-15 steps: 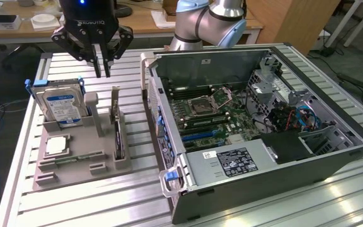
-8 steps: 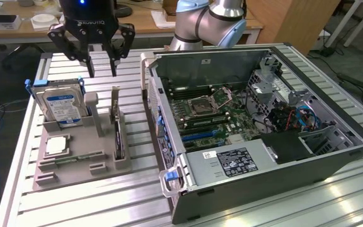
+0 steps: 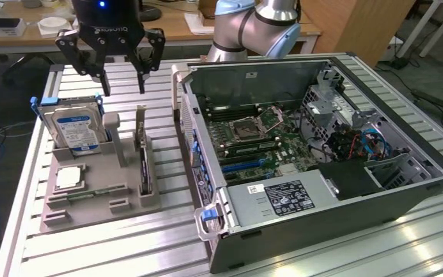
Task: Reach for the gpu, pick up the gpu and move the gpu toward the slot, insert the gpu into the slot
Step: 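Pick up the gpu and move the gpu toward the slot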
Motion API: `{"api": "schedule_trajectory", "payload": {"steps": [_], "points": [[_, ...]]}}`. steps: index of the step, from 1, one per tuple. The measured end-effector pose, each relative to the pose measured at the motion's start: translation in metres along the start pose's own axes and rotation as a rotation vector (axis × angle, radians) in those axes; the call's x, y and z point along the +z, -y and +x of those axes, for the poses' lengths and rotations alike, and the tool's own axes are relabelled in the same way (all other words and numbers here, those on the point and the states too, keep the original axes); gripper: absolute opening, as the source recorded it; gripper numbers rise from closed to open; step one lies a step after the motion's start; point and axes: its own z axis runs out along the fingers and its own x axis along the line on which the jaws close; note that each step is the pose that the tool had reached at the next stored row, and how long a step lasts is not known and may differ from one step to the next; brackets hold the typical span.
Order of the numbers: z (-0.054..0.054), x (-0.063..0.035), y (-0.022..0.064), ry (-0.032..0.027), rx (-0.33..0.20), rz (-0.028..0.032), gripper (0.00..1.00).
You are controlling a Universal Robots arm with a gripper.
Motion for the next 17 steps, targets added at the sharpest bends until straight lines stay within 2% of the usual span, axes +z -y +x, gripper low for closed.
{"api": "schedule_trajectory", "payload": {"steps": [7,14,17], "points": [[0.0,0.0111,0.0009,-0.0052,-0.002,0.0001,0.59],[0.0,0.0182,0.0059,-0.0061,-0.004,0.0,0.59],[0.0,0.0221,0.0071,-0.0083,-0.017,0.0,0.59]]}}
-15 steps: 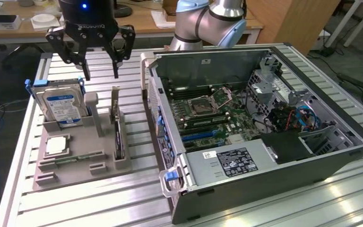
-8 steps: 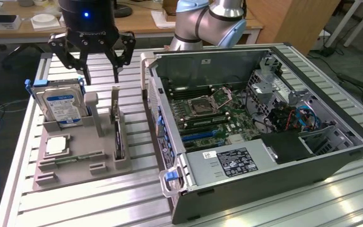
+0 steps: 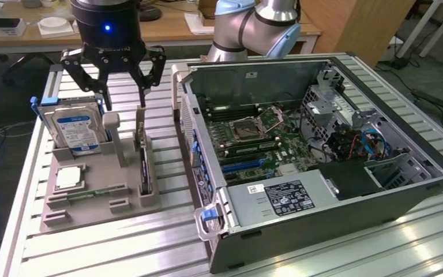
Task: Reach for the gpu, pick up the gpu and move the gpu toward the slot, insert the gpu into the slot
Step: 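Pick up the gpu and move the gpu toward the slot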
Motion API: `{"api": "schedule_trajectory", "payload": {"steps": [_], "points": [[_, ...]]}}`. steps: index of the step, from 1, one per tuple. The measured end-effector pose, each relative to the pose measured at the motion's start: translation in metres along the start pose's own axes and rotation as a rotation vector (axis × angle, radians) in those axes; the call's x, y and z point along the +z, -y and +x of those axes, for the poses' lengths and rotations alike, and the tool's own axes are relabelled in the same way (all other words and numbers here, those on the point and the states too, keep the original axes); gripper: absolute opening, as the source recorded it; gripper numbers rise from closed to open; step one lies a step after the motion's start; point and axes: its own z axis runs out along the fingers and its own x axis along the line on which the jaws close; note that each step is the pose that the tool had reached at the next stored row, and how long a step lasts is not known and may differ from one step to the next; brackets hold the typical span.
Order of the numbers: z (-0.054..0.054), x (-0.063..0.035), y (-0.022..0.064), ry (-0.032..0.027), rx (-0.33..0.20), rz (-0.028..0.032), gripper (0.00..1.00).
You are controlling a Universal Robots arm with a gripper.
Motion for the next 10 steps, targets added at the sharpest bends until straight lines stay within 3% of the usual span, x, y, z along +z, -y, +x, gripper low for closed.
{"api": "schedule_trajectory", "payload": {"steps": [10], "points": [[0.0,0.0157,0.0018,-0.001,-0.006,0.0,0.59]]}}
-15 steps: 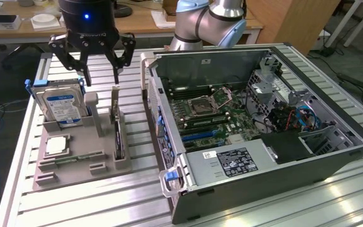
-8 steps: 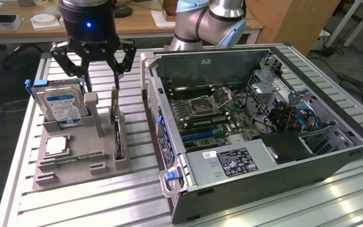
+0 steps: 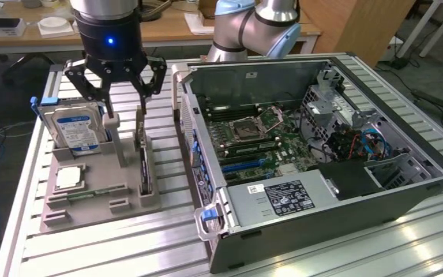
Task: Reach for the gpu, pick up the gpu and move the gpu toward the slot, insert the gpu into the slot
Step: 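Pick up the gpu and move the gpu toward the slot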
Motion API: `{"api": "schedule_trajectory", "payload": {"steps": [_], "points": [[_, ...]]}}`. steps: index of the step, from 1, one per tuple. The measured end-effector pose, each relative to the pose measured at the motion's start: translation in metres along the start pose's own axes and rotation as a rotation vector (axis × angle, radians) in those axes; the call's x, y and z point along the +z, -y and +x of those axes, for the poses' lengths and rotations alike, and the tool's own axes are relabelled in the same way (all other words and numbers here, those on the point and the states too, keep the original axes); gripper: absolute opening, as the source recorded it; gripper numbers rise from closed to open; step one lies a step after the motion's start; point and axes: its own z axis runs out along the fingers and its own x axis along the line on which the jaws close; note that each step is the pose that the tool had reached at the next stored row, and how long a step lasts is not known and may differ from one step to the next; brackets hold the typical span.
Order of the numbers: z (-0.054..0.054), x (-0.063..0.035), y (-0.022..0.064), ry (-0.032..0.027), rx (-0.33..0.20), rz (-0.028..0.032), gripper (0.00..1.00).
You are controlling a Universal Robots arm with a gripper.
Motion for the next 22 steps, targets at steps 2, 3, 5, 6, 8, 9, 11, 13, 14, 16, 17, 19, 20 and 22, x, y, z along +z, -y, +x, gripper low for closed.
{"api": "schedule_trajectory", "payload": {"steps": [2,3,5,6,8,9,11,13,14,16,17,19,20,22], "points": [[0.0,0.0031,0.0001,-0.0001,-0.002,0.0,0.59],[0.0,0.0047,0.0002,-0.0002,-0.003,0.0001,0.59],[0.0,0.0084,0.0005,-0.0001,-0.004,0.0,0.59],[0.0,0.01,0.0006,-0.0002,-0.004,0.0001,0.59],[0.0,0.0122,0.001,-0.0002,-0.004,0.0001,0.59],[0.0,0.0132,0.001,-0.0001,-0.004,0.0007,0.59],[0.0,0.0152,0.0011,-0.0001,-0.005,0.0014,0.59],[0.0,0.017,0.0012,-0.0002,-0.005,0.0016,0.59],[0.0,0.0181,0.0012,-0.0001,-0.005,0.0015,0.59],[0.0,0.0203,0.0014,-0.0002,-0.004,0.0015,0.59],[0.0,0.0213,0.0015,-0.0002,-0.004,0.0015,0.59],[0.0,0.0226,0.0016,-0.0003,-0.005,0.0017,0.59],[-0.001,0.0229,0.0017,-0.0003,-0.005,0.0019,0.59],[-0.003,0.0235,0.0017,-0.0001,-0.005,0.0018,0.59]]}}
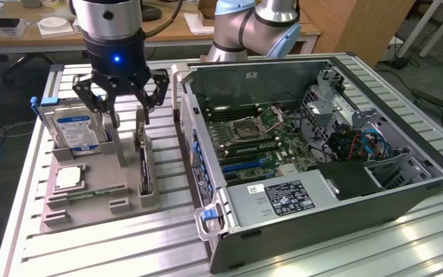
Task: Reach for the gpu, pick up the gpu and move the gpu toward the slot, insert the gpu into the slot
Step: 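Pick up the gpu and move the gpu toward the slot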
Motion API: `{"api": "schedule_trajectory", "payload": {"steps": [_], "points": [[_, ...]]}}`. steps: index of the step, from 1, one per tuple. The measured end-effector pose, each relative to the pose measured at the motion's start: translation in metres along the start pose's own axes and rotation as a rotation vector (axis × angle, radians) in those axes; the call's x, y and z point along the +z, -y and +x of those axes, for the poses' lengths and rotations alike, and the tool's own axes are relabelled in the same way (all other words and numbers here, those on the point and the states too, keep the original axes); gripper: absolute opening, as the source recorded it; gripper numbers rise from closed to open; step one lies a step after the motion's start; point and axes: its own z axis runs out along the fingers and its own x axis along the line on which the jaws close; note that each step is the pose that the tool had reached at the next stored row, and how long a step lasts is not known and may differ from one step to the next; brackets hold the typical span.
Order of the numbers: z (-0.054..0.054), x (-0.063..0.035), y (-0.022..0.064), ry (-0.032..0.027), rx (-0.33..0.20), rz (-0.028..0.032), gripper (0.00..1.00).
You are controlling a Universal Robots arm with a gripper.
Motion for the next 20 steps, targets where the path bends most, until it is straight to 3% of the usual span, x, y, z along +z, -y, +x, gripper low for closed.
{"api": "schedule_trajectory", "payload": {"steps": [20], "points": [[-0.006,0.0131,0.0074,0.0,0.0,0.0,0.59]]}}
